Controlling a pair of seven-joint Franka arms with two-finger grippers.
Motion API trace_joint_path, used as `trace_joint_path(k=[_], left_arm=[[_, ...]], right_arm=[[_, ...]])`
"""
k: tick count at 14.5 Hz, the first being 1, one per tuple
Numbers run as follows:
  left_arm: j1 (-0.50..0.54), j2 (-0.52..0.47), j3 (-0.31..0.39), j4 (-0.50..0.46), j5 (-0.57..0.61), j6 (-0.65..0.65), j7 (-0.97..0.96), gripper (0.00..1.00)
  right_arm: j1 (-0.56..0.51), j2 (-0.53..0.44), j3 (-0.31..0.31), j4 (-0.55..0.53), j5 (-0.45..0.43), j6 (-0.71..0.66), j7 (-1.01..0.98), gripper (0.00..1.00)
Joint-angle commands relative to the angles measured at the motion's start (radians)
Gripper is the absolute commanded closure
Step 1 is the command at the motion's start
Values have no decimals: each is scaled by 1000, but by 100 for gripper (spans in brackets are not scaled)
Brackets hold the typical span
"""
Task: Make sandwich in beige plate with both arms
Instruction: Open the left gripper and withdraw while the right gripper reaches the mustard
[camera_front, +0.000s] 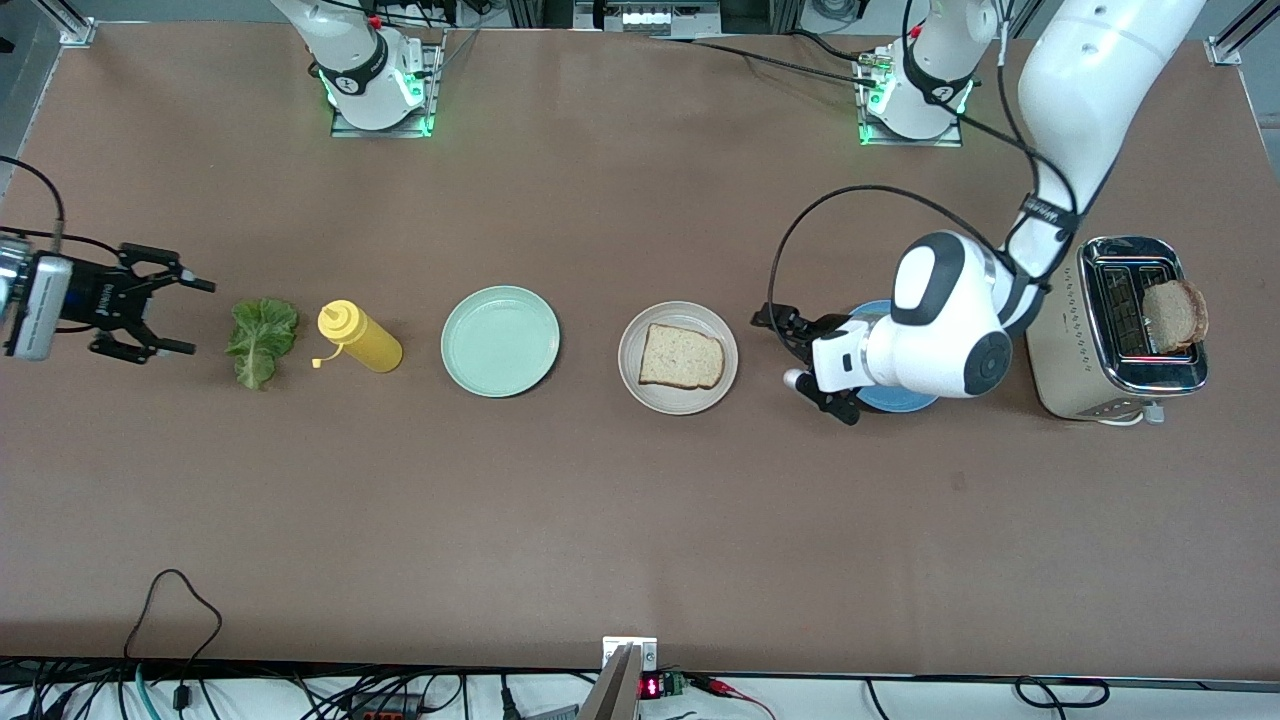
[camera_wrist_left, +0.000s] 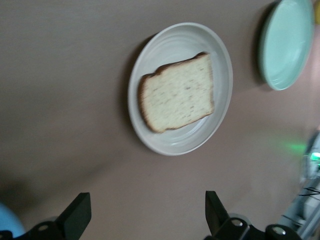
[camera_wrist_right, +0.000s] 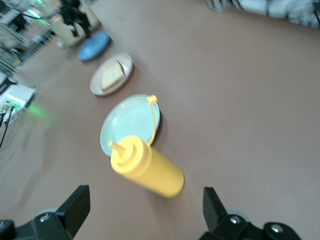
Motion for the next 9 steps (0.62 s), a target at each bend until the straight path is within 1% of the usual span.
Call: trace_joint_path(k=[1, 3, 5, 6, 7, 9], left_arm=[[-6, -85, 6, 13, 204, -85, -114, 0], [20, -105, 9, 70, 295, -113, -114, 0], [51, -120, 9, 131, 418, -168, -113, 0], [55, -123, 8, 179, 493, -221, -109, 0], [57, -123, 6, 231, 542, -276, -108, 0], [62, -122, 11, 379, 562, -434, -109, 0]], right_arm=[[-44, 80, 15, -45, 148, -21, -289, 0], [-61, 172, 15, -45, 227, -96, -429, 0], [-64, 253, 15, -45, 290, -131, -575, 0], [-64, 286, 15, -45, 311, -142, -632, 0], [-64, 310, 17, -45, 319, -144, -670, 0], [-60, 359, 21, -45, 339, -151, -753, 0]])
